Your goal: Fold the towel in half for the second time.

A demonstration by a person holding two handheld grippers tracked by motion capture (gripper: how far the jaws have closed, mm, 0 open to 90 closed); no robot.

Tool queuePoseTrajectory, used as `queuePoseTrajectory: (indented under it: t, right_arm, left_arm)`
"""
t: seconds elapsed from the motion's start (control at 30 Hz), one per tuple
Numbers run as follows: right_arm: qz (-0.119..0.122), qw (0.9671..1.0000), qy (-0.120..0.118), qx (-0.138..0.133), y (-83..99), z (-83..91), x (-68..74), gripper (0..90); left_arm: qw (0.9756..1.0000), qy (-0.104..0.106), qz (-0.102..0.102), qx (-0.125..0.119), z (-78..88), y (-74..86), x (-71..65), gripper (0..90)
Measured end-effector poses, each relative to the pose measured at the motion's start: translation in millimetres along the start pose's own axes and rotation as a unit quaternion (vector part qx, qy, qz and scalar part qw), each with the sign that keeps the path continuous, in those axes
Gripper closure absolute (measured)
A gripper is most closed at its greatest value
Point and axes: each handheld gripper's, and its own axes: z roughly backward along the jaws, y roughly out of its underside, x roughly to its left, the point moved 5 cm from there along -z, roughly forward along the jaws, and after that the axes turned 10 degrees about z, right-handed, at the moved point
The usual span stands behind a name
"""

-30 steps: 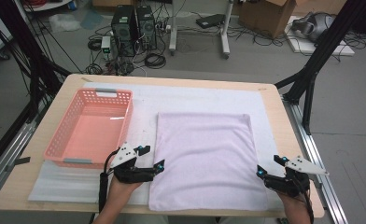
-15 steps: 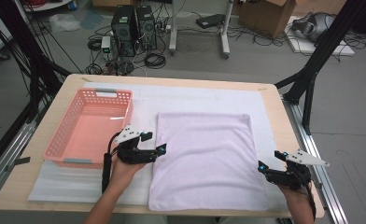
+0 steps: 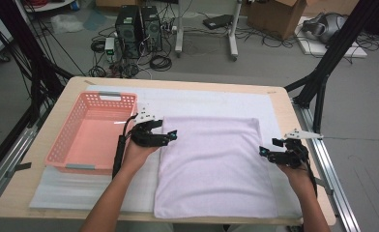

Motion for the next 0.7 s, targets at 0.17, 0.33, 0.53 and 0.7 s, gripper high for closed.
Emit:
queuePoseTrajectory:
  t: [0.17,0.33,0.53,0.7]
  right_arm:
    - [-0.015,0.9999,-0.002,0.007,-9.1,-15.6,-13.8,30.9]
    - [-0.022,0.9996,0.005,0.02,-13.9,-32.4,-24.7,31.7]
    - [-0.035,0.9979,0.036,0.041,-13.3,-51.7,-39.4,31.3]
    - [-0.047,0.9959,0.05,0.059,-14.0,-66.7,-49.4,33.8]
  left_arm:
    - [0.9997,-0.016,0.013,0.014,-19.9,0.7,6.2,22.9]
    - [0.9978,-0.045,0.04,0.027,-33.2,7.2,16.2,23.2]
    - [0.9925,-0.094,0.067,0.039,-41.8,14.3,31.8,25.7]
    - [0.988,-0.128,0.062,0.061,-48.9,17.4,34.4,31.2]
